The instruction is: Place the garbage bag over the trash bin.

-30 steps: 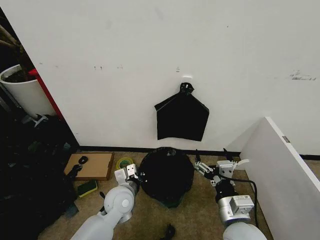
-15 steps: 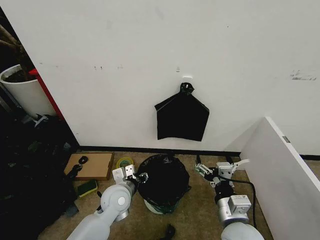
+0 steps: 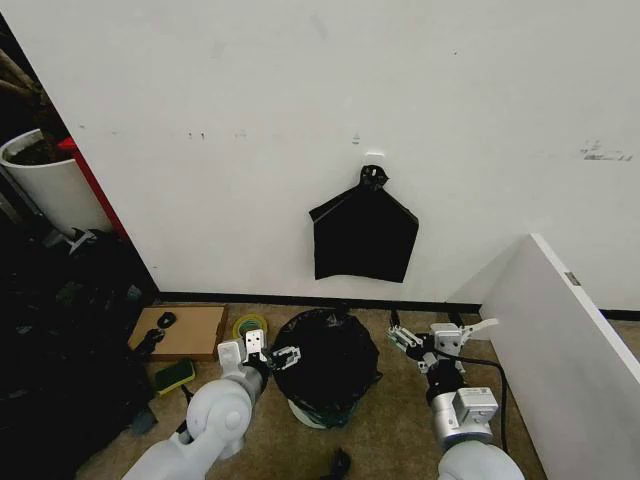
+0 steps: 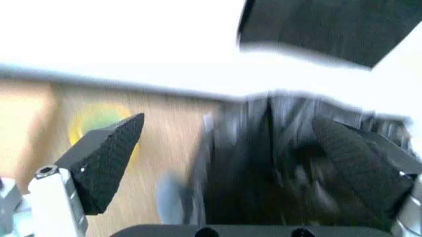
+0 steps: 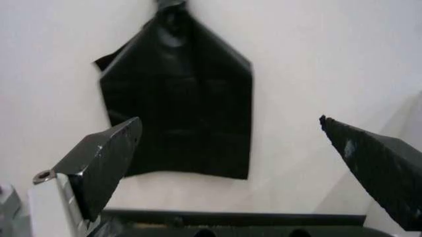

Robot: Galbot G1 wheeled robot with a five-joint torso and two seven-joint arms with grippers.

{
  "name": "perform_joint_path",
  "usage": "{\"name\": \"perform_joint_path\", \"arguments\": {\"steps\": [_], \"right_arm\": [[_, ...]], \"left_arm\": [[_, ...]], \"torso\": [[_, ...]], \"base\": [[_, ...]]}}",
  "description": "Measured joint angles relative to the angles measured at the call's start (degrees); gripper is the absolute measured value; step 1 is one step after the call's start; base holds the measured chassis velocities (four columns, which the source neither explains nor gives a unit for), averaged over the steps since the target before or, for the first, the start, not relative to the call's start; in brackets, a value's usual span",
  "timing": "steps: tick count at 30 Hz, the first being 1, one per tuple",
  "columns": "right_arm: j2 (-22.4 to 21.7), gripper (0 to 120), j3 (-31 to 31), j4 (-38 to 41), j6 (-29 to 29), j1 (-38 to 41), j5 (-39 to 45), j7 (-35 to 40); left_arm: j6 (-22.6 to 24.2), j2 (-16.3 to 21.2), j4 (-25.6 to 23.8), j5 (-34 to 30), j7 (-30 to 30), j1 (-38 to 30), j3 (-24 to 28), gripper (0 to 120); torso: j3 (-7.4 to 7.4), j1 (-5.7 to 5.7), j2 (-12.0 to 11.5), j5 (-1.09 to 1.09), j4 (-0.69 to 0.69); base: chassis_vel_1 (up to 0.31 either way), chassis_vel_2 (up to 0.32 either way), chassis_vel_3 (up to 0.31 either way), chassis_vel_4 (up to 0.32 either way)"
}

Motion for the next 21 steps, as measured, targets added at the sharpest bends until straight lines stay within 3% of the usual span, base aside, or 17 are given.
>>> {"name": "perform_joint_path", "arguments": {"steps": [2, 6, 7, 8, 10, 13, 21], "right_arm": [[2.12, 100, 2.78, -1.94, 3.31, -0.53, 1.21, -1.12], [4.87, 100, 7.51, -4.94, 10.08, -3.16, 2.65, -5.58], [5.99, 100, 9.52, -5.67, 12.69, -5.1, 3.44, -8.37], [5.99, 100, 9.52, -5.67, 12.69, -5.1, 3.44, -8.37], [7.72, 100, 12.18, -5.95, 16.36, -8.5, 3.83, -12.08], [9.01, 100, 14.74, -5.96, 20.92, -12.58, 2.03, -15.61], [11.48, 100, 16.58, -3.87, 26.82, -17.09, -4.48, -17.54]], "left_arm": [[-9.96, -1.01, 0.02, 12.59, 2.96, 4.59, -0.32, 100], [-20.84, -2.72, -1.89, 21.12, 6.01, 13.38, -2.19, 100], [-25.45, -3.66, -2.16, 25.14, 7.58, 17.3, -4.05, 100], [-25.45, -3.66, -2.16, 25.14, 7.58, 17.3, -4.05, 100], [-31.33, -5.46, -2.93, 31.4, 9.27, 22.31, -8.01, 100], [-34.93, -8.31, -4.47, 35.66, 10.6, 26.48, -11.45, 100], [-35.74, -11.7, -7.56, 39.09, 12.24, 29.75, -13.89, 100]], "torso": [[0.0, 0.0, 0.0, -0.01, 0.02], [0.0, 0.0, 0.0, 0.01, 0.0], [0.01, 0.0, 0.0, -0.01, 0.03], [0.01, 0.0, 0.0, -0.01, 0.03], [0.0, 0.0, 0.0, 0.02, 0.01], [-0.01, -0.01, 0.0, 0.0, 0.01], [-0.01, -0.01, 0.0, 0.0, 0.01]], "base": [[0.0, 0.0, 0.0, 0.0], [0.0, 0.0, 0.0, 0.0], [0.0, 0.0, 0.0, 0.0], [0.0, 0.0, 0.0, 0.0], [0.0, 0.0, 0.0, 0.0], [0.0, 0.0, 0.0, 0.0], [0.0, 0.0, 0.0, 0.0]]}}
